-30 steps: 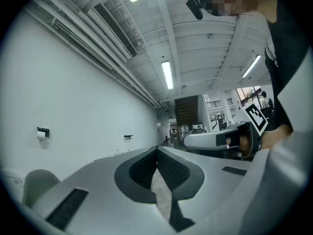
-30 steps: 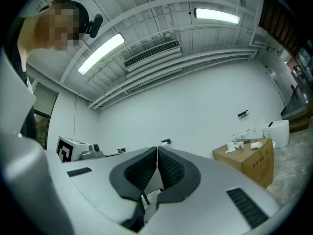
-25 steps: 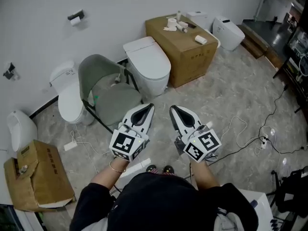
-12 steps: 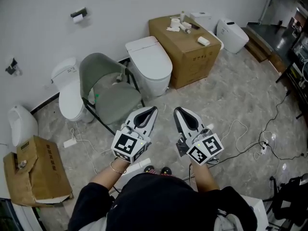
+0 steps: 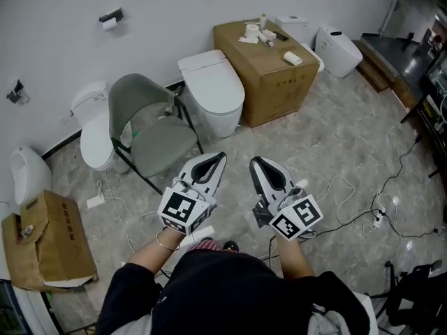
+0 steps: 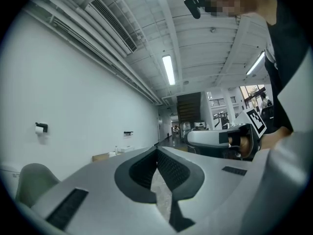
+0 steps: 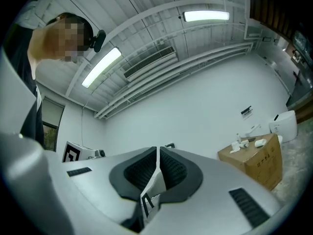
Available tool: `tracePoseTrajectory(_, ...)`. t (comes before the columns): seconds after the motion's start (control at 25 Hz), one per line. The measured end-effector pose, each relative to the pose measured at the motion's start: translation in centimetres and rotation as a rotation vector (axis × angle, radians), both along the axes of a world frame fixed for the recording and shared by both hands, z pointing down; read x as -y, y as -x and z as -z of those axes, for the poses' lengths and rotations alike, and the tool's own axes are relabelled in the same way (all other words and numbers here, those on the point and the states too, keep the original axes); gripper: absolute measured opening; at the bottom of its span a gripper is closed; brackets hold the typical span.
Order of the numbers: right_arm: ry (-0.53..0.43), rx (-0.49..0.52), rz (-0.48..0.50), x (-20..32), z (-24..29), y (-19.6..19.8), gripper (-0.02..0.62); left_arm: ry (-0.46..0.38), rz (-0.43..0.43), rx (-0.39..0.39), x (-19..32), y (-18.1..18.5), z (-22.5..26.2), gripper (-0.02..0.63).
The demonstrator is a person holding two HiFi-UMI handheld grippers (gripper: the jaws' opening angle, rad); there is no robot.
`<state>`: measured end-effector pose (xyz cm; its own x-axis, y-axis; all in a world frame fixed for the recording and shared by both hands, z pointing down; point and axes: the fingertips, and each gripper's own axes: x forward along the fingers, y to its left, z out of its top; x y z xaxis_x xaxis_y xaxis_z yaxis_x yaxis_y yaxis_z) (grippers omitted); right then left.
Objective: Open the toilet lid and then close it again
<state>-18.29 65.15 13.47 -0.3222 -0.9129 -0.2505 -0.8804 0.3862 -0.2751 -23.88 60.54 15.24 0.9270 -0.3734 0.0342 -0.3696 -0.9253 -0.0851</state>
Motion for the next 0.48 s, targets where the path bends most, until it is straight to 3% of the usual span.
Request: tracePoseTrajectory(0.48, 0.008, 0.037, 0.006, 0.2, -1.2, -2.2, 0.023, 0.002, 0.006, 0.009, 0.3, -1.8, -0.7, 0.003)
